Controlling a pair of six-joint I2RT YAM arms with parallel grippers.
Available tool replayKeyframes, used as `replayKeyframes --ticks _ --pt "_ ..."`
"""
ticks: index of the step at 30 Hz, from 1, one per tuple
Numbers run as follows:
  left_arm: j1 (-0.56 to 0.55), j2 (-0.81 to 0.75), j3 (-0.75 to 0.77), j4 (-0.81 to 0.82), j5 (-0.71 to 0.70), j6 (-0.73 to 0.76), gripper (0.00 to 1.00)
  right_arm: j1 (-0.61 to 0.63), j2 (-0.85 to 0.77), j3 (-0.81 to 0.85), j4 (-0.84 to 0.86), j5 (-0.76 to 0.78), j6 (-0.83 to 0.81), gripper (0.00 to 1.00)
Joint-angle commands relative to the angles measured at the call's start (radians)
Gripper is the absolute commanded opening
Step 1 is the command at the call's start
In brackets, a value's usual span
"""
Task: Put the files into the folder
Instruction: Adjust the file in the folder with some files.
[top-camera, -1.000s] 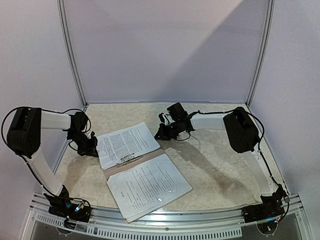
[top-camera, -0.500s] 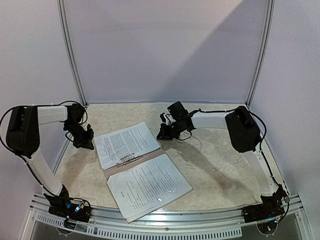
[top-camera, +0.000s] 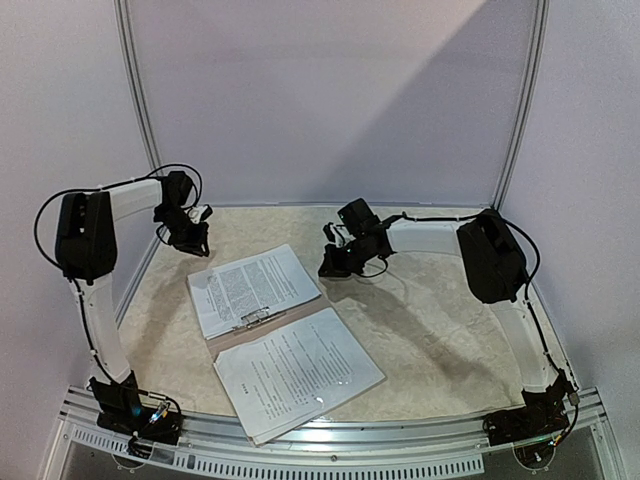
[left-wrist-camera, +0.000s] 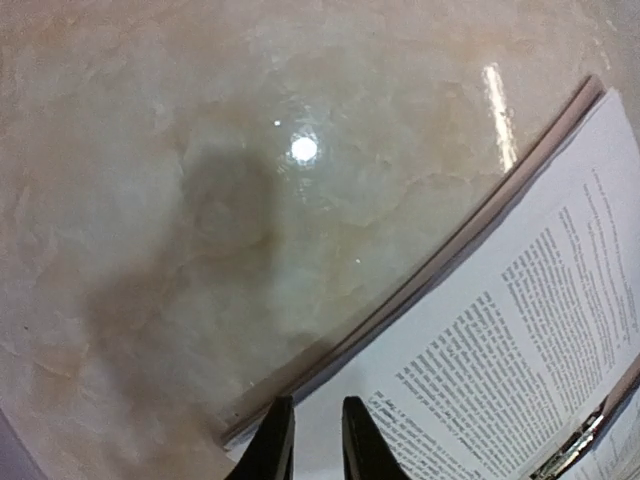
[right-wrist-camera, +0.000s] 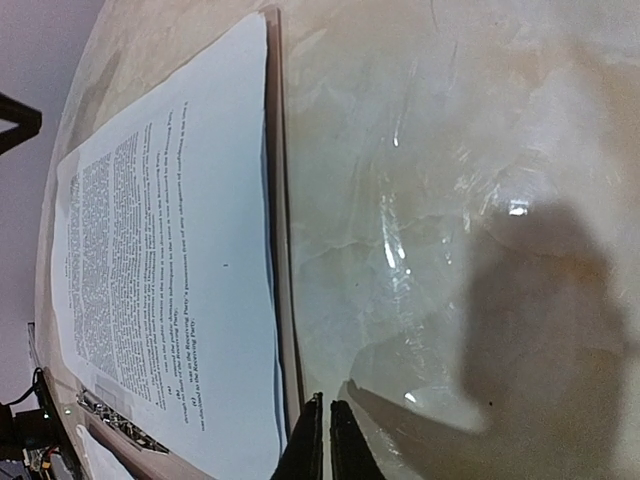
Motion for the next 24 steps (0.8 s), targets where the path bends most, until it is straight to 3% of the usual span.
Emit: replayKeyframes --ticks 1,7,24 --pt "-0.032 0.121 0.204 -0.082 -0.176 0.177 0.2 -0.002 -0.053 -0.021 -0.02 0.006 -0.024 0.05" --pt "-0.05 0.255 0.271 -0.171 -0.232 0.243 0.15 -0.001 -0.076 -0.053 -0.012 0.006 -0.032 0.05" --pt "-0.108 0.188 0.078 -0.102 -0.31 0.353 0.1 0.0 -0.082 -0.049 -0.021 0.007 -0.049 0.05"
